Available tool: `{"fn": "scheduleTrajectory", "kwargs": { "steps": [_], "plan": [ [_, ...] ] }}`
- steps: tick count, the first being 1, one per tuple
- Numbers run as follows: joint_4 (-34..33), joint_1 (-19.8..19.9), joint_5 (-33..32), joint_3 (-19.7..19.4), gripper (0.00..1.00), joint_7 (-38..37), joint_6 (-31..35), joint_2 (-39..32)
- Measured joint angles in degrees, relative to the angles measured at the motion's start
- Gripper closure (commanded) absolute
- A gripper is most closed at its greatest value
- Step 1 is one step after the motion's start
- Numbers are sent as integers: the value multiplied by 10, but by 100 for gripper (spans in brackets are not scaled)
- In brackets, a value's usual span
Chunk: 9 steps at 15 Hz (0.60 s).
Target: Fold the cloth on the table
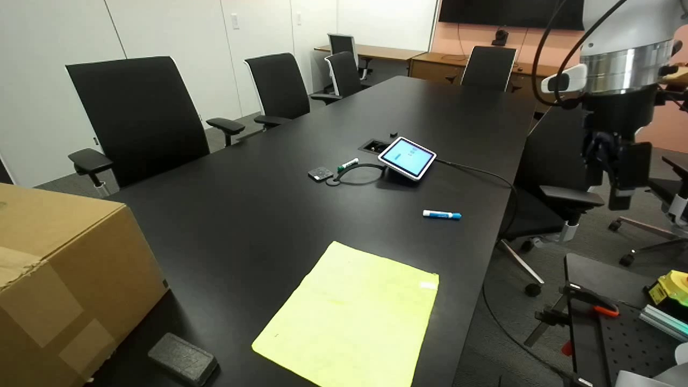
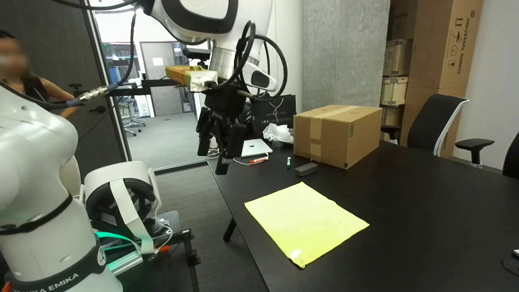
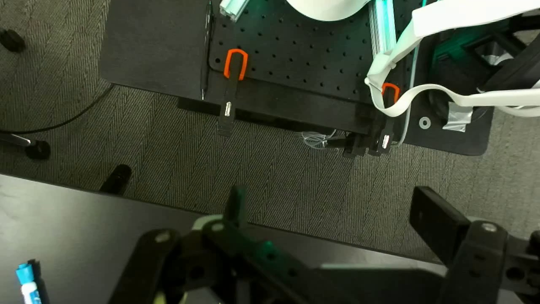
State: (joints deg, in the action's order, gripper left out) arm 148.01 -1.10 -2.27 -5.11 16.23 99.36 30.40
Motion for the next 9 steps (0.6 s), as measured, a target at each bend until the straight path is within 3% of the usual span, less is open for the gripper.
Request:
{"fn": "scheduleTrajectory", "kwargs": {
  "steps": [9],
  "plan": [
    [-7, 2, -8, 2, 0, -12, 249, -195]
  ]
}}
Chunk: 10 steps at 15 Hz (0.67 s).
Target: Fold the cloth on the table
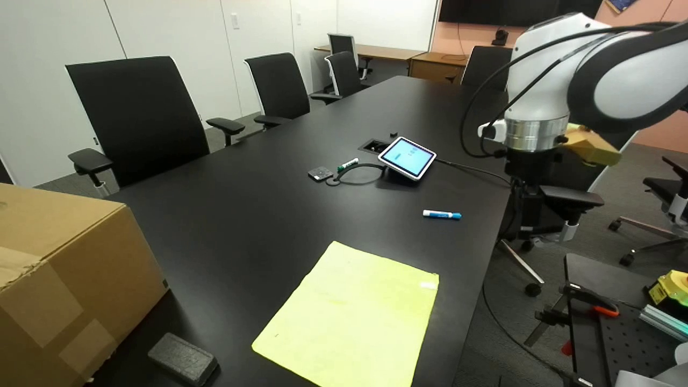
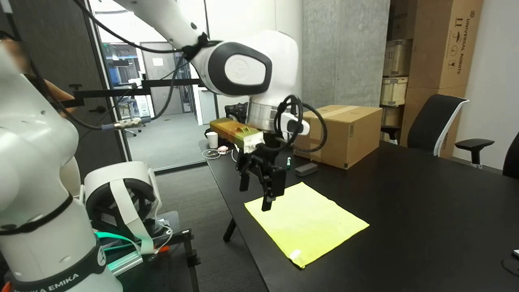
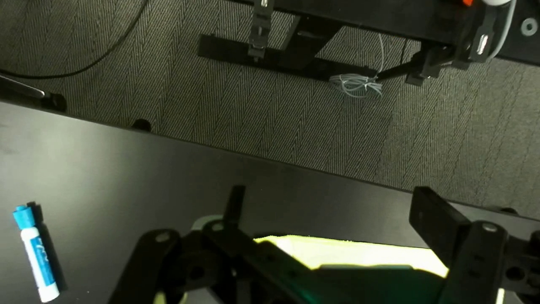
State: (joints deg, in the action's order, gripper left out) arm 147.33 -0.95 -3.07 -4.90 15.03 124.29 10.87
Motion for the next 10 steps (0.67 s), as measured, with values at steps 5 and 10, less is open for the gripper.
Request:
{"fn": "scheduleTrajectory", "kwargs": {
  "steps": [5, 10],
  "plan": [
    [-41, 0, 46, 14, 0, -8, 96, -143],
    [-108, 2, 113, 49, 0, -6, 148, -266]
  ]
}}
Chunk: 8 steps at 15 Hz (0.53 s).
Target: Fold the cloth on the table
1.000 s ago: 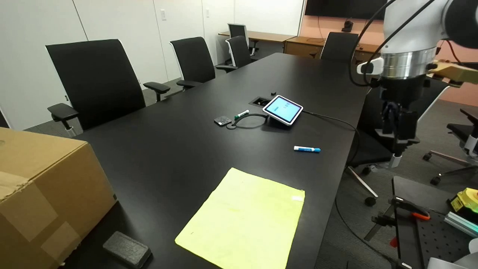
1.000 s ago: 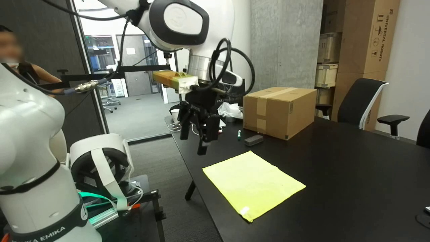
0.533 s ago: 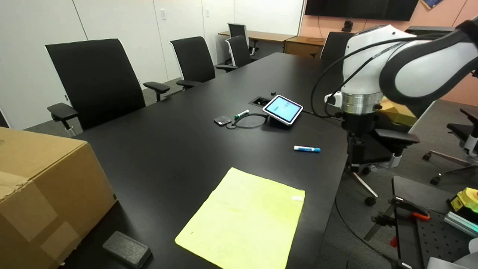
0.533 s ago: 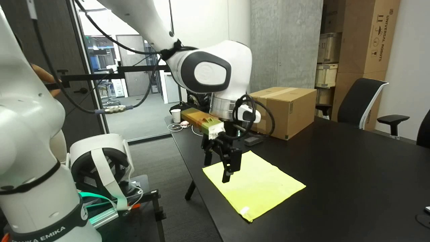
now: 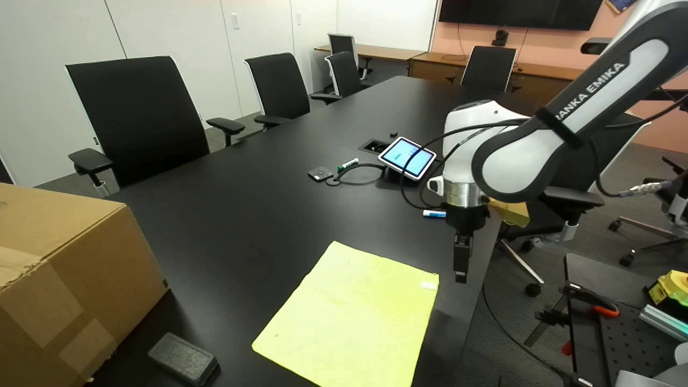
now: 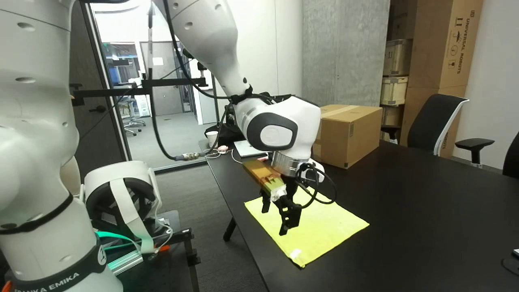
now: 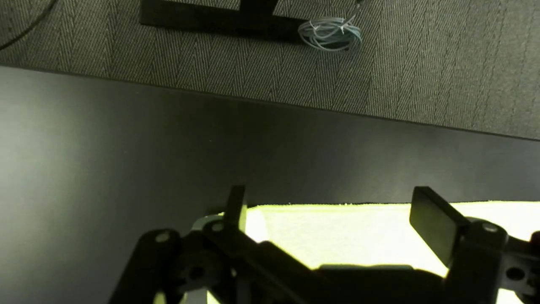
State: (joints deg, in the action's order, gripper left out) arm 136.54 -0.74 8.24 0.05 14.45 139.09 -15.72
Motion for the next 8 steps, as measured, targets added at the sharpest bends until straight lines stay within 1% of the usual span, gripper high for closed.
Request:
{"fn": "scheduleTrajectory", "kwargs": {
  "steps": [4, 8],
  "plan": [
    [-37, 9, 23, 23, 0, -1, 34, -63],
    [-61, 23, 25, 30, 0, -6, 57, -113]
  ]
}}
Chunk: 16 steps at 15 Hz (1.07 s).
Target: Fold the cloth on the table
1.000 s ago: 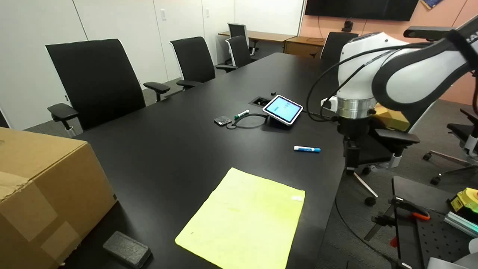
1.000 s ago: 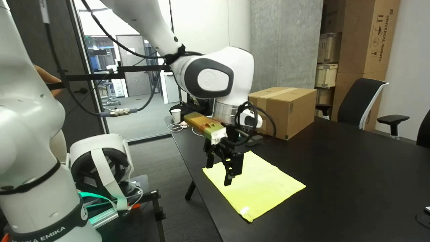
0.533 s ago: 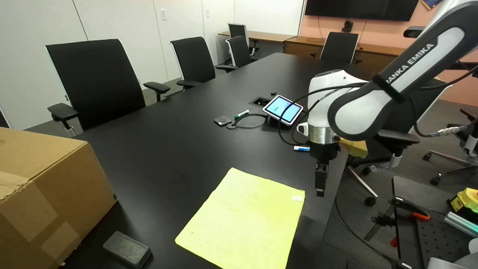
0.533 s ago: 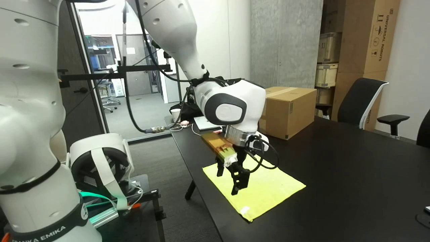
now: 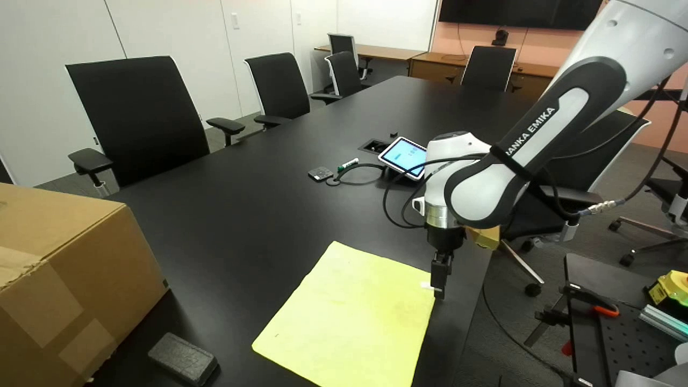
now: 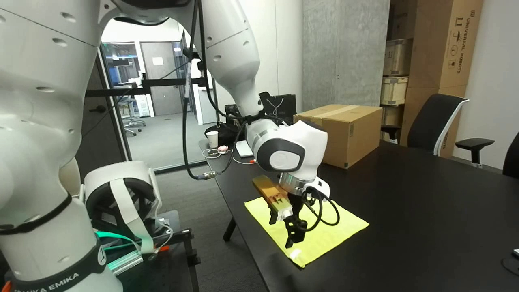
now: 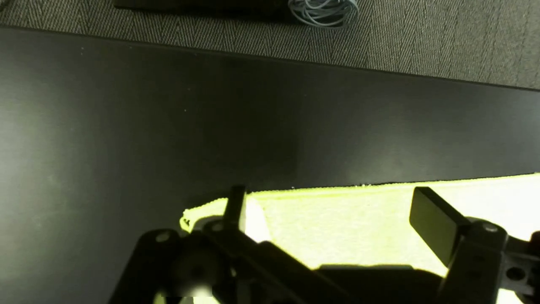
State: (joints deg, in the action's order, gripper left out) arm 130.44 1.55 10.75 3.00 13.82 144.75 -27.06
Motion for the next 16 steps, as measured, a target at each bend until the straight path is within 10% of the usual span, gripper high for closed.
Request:
{"fn": "scheduleTrajectory", "kwargs": {
  "steps": [16],
  "plan": [
    [-28, -7, -17, -31, 0, -163, 92, -69]
  ]
}}
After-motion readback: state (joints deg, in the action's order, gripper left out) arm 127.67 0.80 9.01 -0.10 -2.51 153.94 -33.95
